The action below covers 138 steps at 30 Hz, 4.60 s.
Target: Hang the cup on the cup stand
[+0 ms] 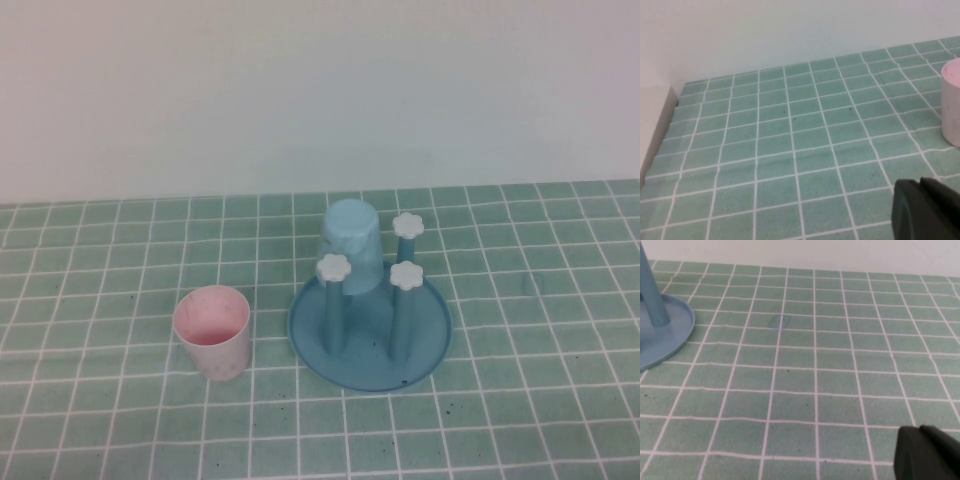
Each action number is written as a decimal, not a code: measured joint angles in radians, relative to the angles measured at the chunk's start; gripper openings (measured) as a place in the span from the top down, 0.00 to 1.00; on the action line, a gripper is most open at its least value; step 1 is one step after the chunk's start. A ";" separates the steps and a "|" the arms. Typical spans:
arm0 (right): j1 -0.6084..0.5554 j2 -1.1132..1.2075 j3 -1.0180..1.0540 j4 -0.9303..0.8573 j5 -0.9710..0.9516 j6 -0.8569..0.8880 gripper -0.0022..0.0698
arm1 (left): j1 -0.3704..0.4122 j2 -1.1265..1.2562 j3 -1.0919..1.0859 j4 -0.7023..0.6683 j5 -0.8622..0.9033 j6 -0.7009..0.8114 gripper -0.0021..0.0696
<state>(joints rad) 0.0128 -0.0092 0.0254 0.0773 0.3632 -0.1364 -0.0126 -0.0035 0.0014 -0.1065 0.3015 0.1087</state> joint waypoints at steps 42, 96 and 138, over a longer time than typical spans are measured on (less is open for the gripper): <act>0.000 0.000 0.000 -0.018 -0.267 -0.018 0.97 | 0.000 0.000 0.000 0.071 -0.330 0.070 0.97; 0.000 0.121 -0.308 0.062 0.096 -0.077 0.97 | 0.000 1.043 -0.823 -0.338 0.300 0.190 0.91; 0.037 0.131 -0.307 0.072 0.090 -0.185 0.97 | -0.142 1.836 -1.241 -0.315 0.390 0.309 0.61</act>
<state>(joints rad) 0.0496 0.1216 -0.2812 0.1491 0.4532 -0.3212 -0.1542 1.8327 -1.2392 -0.4213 0.6919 0.4179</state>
